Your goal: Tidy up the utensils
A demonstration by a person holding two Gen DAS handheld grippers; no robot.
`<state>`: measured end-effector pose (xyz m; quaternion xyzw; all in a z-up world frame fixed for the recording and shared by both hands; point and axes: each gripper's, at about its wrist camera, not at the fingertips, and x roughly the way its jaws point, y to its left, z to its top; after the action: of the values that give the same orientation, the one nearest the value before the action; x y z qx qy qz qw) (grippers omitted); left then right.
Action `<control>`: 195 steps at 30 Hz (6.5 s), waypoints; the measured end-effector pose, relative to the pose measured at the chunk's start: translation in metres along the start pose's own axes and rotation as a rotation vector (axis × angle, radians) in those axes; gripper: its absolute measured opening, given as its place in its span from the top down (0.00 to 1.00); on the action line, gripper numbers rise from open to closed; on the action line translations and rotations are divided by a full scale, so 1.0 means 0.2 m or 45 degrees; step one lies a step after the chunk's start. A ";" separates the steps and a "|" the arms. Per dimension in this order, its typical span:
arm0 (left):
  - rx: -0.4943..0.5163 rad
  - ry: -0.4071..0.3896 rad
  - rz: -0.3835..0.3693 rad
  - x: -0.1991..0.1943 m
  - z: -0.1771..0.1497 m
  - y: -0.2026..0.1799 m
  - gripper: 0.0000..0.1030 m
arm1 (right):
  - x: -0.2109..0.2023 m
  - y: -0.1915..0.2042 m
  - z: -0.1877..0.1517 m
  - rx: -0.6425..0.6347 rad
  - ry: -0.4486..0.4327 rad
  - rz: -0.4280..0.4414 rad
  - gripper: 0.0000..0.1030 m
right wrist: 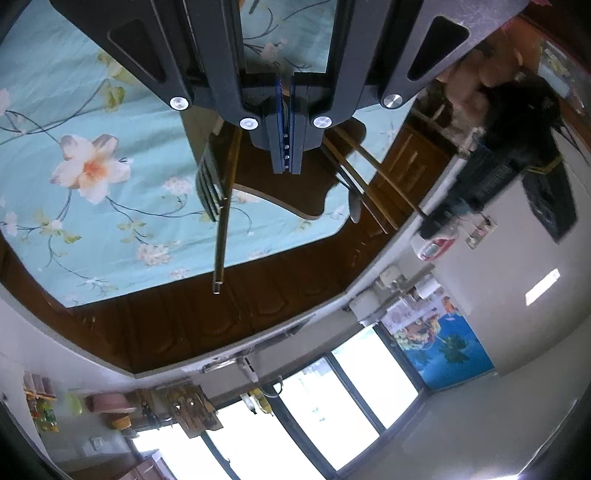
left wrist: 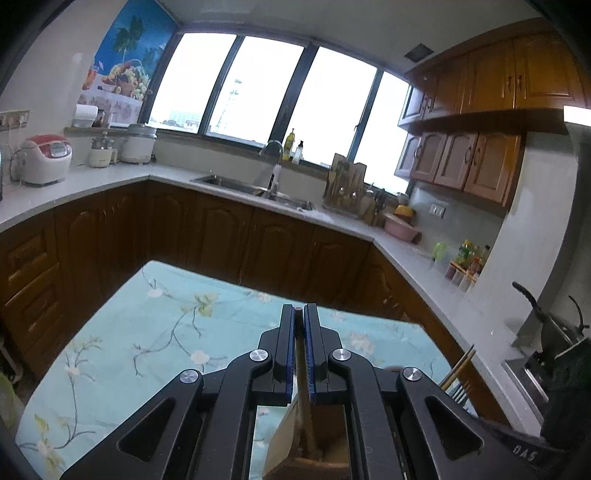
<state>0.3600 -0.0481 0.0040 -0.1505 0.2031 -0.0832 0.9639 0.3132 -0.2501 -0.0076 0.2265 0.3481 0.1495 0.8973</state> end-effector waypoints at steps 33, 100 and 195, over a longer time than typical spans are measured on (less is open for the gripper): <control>-0.019 0.060 0.014 -0.09 0.07 0.10 0.66 | -0.02 0.02 -0.01 -0.004 -0.018 -0.016 0.71; 0.258 -0.046 0.247 -1.42 -0.42 0.07 0.01 | -0.89 0.38 -0.76 -0.331 -0.489 -0.390 0.00; 0.325 -0.060 0.322 -1.39 -0.66 0.12 0.01 | -0.80 0.33 -1.00 -0.341 -0.477 -0.419 0.00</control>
<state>0.0553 0.0014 -0.0168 -0.0021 0.1855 0.0170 0.9825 0.0536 -0.2023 -0.0150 0.0699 0.1853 0.0021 0.9802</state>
